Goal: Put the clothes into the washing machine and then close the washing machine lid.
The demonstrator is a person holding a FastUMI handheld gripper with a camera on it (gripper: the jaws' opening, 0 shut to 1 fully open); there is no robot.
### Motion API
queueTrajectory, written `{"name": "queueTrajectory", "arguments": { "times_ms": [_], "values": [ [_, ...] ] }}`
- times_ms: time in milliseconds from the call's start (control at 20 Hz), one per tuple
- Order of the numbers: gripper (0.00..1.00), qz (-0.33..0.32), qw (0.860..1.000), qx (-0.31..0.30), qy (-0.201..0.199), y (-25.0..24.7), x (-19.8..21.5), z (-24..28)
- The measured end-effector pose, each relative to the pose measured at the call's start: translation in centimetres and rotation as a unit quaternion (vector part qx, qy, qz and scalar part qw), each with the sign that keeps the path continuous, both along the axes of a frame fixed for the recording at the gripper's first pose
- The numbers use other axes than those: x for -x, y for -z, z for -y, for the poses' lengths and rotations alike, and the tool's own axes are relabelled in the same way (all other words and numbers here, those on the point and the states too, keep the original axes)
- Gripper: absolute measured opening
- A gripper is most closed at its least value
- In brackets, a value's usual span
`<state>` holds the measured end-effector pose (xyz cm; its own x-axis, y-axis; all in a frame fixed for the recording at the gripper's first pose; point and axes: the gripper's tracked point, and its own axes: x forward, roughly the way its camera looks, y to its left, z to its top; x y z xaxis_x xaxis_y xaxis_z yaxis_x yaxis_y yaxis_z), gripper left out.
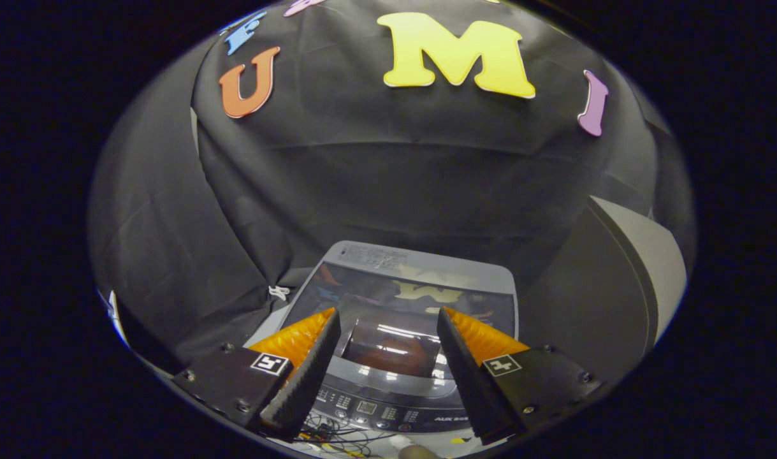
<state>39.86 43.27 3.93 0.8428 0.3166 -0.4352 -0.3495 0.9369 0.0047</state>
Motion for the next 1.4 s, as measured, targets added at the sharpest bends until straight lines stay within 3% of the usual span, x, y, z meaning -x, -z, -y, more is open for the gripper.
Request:
{"name": "queueTrajectory", "arguments": {
  "times_ms": [200,450,700,900,1000,1050,1100,1150,1400],
  "values": [
    [0.96,0.037,0.999,-0.03,0.01,-4.3,4.9,3.3],
    [0.95,0.149,0.987,-0.061,0.009,-14.3,13.8,9.3],
    [0.99,0.294,0.952,-0.086,0.021,-23.8,24.5,18.3],
    [0.99,0.375,0.92,-0.09,0.066,-26.2,30.7,27.2],
    [0.99,0.396,0.906,-0.123,0.088,-24.2,31.6,30.6],
    [0.99,0.366,0.915,-0.134,0.1,-21.3,30.8,32.1],
    [0.98,0.3,0.94,-0.127,0.106,-16.2,29.9,33.1],
    [0.99,0.262,0.952,-0.121,0.101,-12.4,29.7,34.3],
    [1.0,0.24,0.952,-0.099,0.165,-2.8,31.0,44.6]
  ]
}}
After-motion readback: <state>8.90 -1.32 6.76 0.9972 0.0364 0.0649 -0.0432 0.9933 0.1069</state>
